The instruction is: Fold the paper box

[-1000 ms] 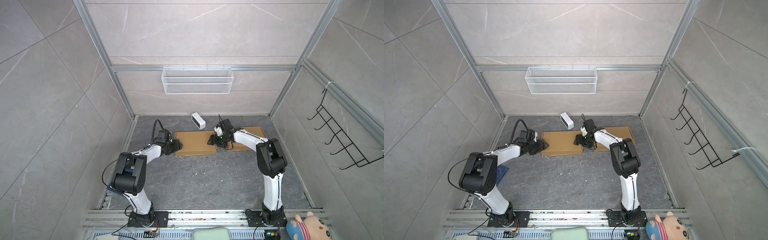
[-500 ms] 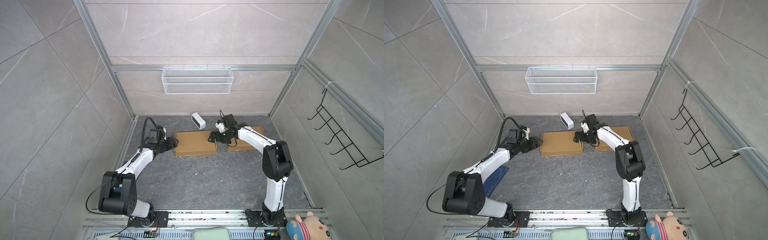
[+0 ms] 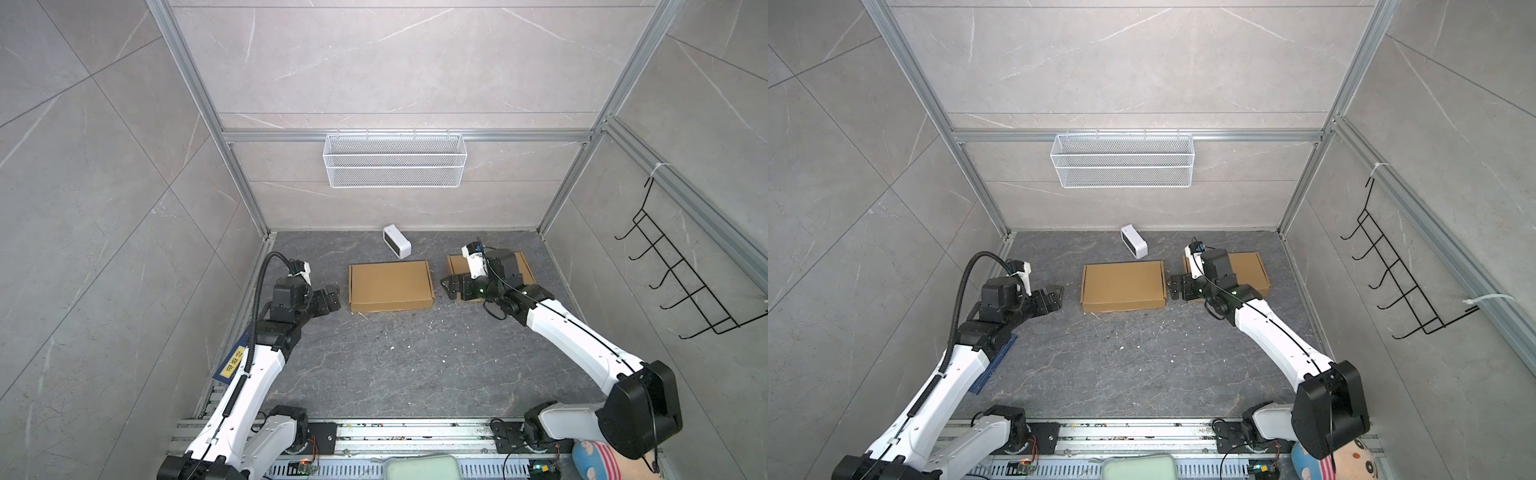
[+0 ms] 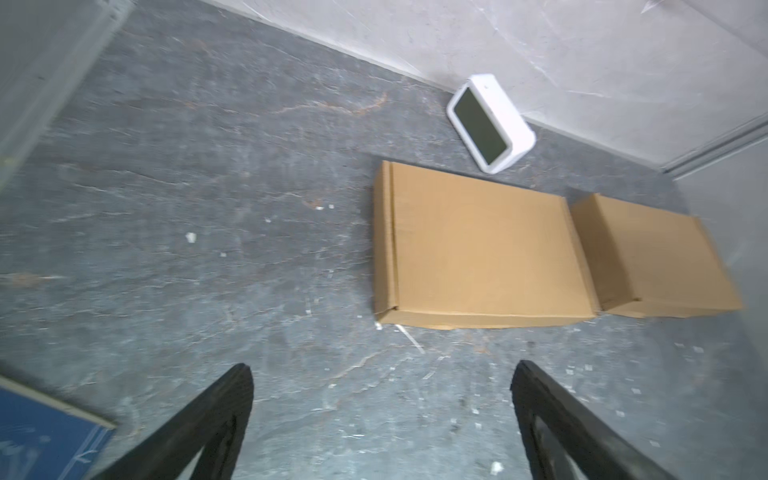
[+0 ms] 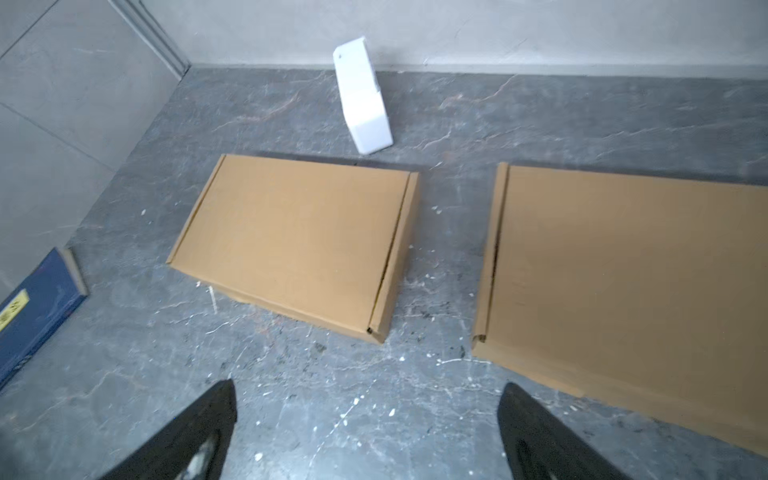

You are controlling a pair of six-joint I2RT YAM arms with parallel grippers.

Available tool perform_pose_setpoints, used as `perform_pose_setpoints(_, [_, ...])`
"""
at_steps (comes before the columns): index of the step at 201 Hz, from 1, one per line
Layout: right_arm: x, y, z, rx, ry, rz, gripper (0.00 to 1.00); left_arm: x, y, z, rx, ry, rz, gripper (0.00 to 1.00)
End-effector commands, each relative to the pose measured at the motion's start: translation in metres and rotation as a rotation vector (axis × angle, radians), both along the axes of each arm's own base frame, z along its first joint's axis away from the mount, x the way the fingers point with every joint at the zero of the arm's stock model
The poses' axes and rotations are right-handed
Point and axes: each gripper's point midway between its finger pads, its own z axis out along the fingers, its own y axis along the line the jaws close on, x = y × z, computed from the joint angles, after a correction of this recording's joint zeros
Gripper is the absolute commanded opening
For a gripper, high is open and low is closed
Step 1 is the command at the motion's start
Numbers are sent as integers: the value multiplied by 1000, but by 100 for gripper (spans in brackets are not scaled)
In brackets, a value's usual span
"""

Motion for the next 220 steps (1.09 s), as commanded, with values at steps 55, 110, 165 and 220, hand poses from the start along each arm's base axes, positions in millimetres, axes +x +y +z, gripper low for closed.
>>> perform_pose_setpoints(55, [28, -148, -9, -176, -284, -563, 100, 2, 102, -33, 411, -254, 488, 100])
perform_pose_setpoints(110, [18, -174, -55, -227, -279, -594, 100, 18, 90, -77, 376, -240, 295, 100])
perform_pose_setpoints(165, [10, -156, -62, -201, -309, -446, 99, 48, 67, -81, 346, -320, 90, 100])
perform_pose_setpoints(220, [4, -196, -93, -116, -322, -620, 100, 62, 70, -100, 368, -293, 97, 100])
